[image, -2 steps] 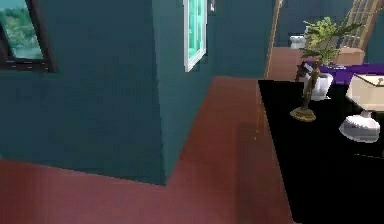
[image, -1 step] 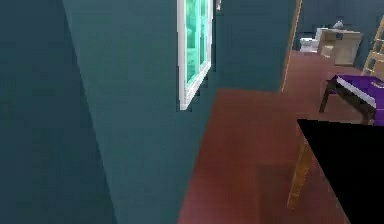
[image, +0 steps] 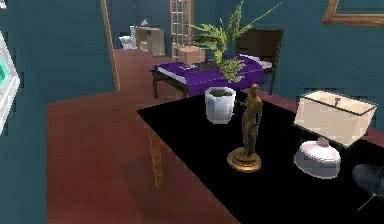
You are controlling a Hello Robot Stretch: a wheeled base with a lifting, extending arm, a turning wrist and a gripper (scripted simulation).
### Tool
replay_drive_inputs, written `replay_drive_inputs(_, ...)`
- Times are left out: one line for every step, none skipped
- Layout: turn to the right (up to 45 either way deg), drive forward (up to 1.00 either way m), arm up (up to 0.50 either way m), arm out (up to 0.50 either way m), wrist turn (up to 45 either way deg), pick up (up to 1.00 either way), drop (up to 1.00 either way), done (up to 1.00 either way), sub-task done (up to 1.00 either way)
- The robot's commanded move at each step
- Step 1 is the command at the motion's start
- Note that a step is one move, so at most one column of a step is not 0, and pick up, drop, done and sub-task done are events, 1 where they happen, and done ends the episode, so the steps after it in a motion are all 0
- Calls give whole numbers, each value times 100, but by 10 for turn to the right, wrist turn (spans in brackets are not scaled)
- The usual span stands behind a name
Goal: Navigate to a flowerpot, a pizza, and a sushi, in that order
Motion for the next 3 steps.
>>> replay_drive_inputs(0, 0, 0, 0, 0, 0, 0, 0, 100)
replay_drive_inputs(450, 0, 0, 0, 0, 0, 0, 0, 0)
replay_drive_inputs(450, 0, 0, 0, 0, 0, 0, 0, 0)
